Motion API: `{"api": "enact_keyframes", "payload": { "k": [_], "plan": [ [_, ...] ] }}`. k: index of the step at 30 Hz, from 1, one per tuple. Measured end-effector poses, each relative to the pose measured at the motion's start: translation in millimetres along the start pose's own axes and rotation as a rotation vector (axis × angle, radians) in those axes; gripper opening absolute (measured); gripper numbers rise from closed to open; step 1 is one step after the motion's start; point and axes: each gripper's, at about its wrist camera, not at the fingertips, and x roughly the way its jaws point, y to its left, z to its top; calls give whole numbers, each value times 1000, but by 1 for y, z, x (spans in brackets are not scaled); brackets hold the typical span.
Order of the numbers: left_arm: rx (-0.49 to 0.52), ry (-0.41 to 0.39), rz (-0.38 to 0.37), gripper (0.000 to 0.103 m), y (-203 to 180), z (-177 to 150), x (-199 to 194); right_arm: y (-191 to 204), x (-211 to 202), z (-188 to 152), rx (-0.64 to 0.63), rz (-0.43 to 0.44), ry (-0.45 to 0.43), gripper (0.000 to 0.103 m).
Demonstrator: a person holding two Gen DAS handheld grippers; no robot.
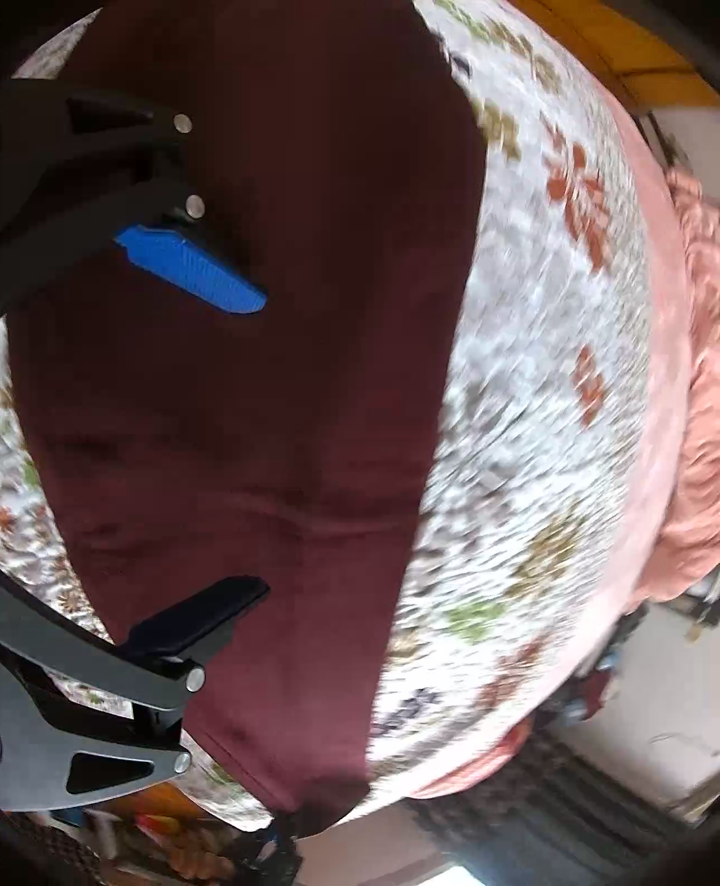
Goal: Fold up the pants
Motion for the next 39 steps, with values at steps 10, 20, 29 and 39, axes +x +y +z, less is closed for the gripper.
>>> {"api": "enact_keyframes", "payload": {
  "k": [10,20,29,39],
  "plan": [
    [-138,-70,177,96,100,-12,-52,162,-54,-35,-409,65,-150,19],
    [-271,-60,178,96,159,-29,-62,277,-22,-124,-695,127,-44,20],
    [-300,-88,159,96,167,-33,-74,319,36,-203,-843,127,128,20],
    [-333,-91,157,96,179,-37,-77,333,96,-282,-1021,65,278,25]
  ]
}}
